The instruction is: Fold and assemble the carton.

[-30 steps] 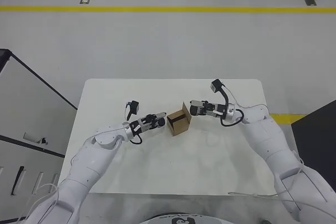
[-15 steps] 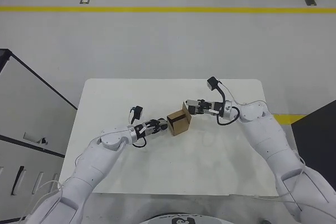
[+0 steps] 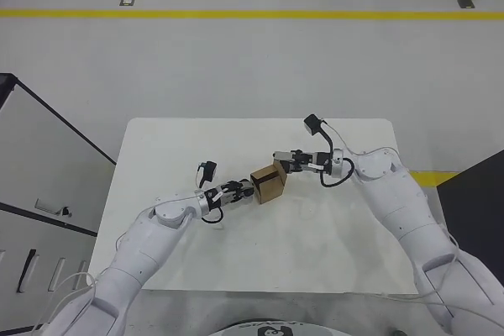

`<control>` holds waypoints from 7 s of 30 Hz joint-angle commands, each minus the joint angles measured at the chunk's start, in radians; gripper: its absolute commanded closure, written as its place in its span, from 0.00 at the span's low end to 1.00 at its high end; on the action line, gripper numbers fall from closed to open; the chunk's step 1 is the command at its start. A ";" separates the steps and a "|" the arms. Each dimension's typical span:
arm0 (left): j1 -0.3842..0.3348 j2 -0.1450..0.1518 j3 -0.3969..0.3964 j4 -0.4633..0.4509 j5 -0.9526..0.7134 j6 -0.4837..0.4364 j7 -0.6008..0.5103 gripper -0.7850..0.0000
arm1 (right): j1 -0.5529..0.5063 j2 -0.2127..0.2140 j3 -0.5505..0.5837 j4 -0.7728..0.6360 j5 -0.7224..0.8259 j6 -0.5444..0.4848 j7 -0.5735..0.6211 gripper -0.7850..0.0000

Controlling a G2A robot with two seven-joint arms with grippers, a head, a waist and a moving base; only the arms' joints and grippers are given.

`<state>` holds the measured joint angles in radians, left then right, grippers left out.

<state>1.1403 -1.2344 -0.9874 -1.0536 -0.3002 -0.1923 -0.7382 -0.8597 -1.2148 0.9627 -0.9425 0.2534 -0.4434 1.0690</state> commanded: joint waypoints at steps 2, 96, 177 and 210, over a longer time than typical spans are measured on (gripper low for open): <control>0.000 0.000 0.000 0.000 0.000 0.000 0.000 1.00 | -0.006 0.001 0.000 -0.015 -0.017 0.008 -0.020 0.00; 0.000 0.000 0.000 0.000 0.000 0.000 0.000 1.00 | 0.290 -0.101 -0.426 -0.298 -0.838 0.514 0.236 0.93; 0.000 0.000 0.000 0.000 0.000 0.000 0.000 1.00 | 0.336 -0.274 -0.478 -0.038 -0.915 0.476 0.255 1.00; 0.000 0.000 0.000 0.000 0.000 0.000 0.000 1.00 | 0.280 -0.257 -0.390 -0.064 -0.962 0.491 0.249 1.00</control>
<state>1.1403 -1.2344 -0.9873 -1.0535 -0.3003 -0.1924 -0.7382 -0.5790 -1.4704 0.5727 -1.0092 -0.7104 0.0498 1.3170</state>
